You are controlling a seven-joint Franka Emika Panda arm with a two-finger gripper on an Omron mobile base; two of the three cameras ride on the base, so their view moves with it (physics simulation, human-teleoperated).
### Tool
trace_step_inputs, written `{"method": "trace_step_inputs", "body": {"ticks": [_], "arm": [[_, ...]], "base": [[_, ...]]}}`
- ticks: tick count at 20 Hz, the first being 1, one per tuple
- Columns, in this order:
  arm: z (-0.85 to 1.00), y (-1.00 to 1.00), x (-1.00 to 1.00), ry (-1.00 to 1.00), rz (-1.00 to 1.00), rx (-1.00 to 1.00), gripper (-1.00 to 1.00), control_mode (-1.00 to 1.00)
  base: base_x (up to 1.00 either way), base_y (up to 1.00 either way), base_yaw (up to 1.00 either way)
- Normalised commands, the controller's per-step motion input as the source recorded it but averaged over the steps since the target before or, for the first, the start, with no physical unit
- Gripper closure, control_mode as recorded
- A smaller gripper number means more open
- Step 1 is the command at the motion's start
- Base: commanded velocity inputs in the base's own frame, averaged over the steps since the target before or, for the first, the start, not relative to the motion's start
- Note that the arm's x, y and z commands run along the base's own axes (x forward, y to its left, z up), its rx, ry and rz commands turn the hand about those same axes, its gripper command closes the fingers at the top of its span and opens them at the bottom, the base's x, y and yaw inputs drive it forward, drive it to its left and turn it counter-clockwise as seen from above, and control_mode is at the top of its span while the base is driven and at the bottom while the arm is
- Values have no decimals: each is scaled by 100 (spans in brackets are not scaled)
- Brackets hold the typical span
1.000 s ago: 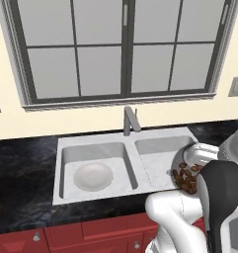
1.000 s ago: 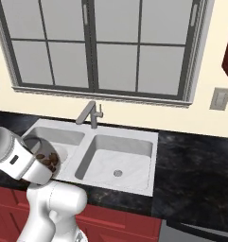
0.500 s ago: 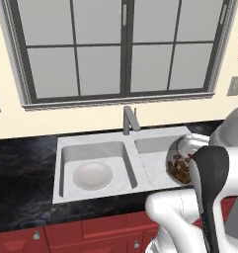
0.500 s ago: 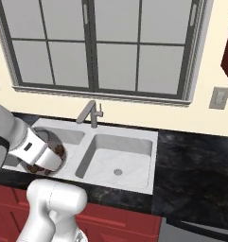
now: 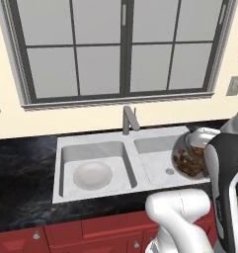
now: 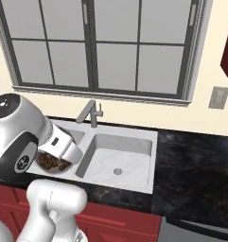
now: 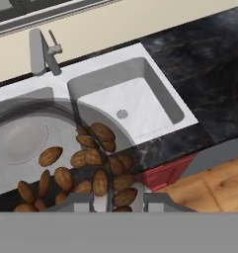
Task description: Pick the cup and jar and place them in the sink. Then turn on the water.
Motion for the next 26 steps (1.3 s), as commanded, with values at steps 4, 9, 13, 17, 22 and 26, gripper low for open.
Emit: {"method": "trace_step_inputs", "body": {"ticks": [4, 9, 13, 17, 22, 26], "arm": [[0, -6, 49, 0, 0, 2, 100, -100], [-1, -32, 28, 3, -1, 1, 100, -100], [-6, -36, 19, 4, -1, 0, 100, -100], [-10, -17, 29, 2, -1, 0, 100, -100], [-25, -10, 34, 0, -3, 0, 100, -100], [-33, -11, 23, 0, -7, 0, 100, -100]], "base": [[0, 0, 0], [0, 0, 0], [0, 0, 0], [0, 0, 0], [0, 0, 0], [0, 0, 0]]}}
